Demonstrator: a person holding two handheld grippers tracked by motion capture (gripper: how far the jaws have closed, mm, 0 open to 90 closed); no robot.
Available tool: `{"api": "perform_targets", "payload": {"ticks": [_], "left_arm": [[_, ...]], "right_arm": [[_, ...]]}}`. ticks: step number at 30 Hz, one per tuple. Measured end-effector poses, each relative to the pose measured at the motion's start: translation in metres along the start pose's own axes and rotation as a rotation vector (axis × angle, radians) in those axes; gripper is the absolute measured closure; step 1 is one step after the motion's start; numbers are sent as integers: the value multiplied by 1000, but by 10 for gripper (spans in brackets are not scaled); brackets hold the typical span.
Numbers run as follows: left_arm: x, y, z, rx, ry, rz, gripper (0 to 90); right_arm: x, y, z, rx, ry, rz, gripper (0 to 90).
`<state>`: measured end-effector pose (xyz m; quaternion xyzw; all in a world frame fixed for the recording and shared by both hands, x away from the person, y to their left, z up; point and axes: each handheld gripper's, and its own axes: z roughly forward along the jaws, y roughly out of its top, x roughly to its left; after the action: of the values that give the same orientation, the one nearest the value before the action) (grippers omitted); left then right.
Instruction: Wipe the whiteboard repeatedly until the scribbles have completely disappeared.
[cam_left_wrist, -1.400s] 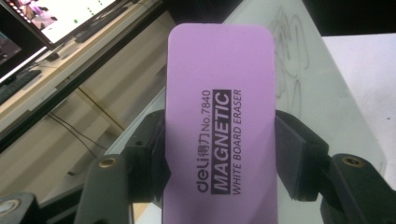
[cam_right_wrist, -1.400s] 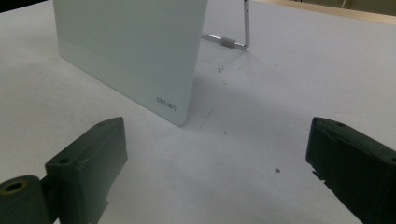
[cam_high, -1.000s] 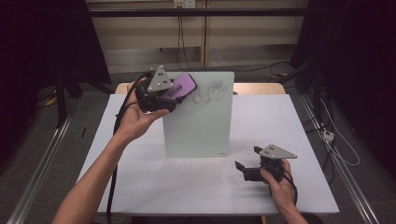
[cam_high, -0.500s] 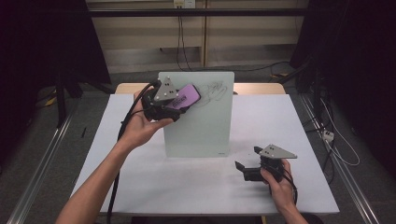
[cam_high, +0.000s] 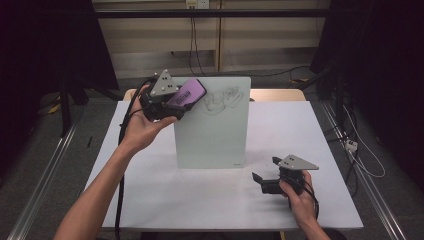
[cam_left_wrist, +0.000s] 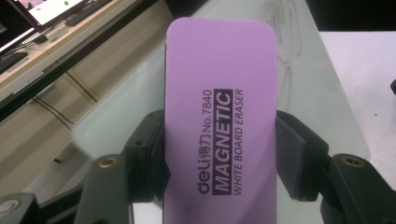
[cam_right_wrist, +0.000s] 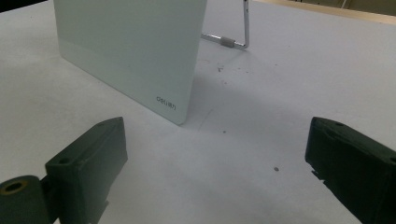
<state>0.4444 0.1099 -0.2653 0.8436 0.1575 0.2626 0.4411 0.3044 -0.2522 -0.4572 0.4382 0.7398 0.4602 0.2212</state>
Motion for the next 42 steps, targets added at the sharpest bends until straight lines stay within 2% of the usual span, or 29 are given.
{"api": "perform_targets", "payload": {"ticks": [6, 19, 21, 23, 29, 40, 42], "left_arm": [[-5, -4, 3, 21, -9, 11, 411], [-34, -22, 21, 69, -64, 37, 410], [-37, -25, 22, 89, -74, 50, 410], [-40, -27, 24, 87, -77, 47, 410], [-38, -24, 24, 95, -82, 53, 411], [-27, -3, 21, 51, -55, 42, 411], [-24, -1, 21, 39, -55, 26, 411]], "right_arm": [[1, 0, 1, 4, 3, -5, 55], [1, 0, 0, 4, 2, -4, 55], [1, 0, 0, 4, 1, -3, 55], [1, 0, 0, 2, 1, 0, 55], [1, 0, 0, 4, 2, -4, 55], [1, 0, 0, 2, 2, 0, 55], [1, 0, 0, 3, 2, -2, 55]]}}
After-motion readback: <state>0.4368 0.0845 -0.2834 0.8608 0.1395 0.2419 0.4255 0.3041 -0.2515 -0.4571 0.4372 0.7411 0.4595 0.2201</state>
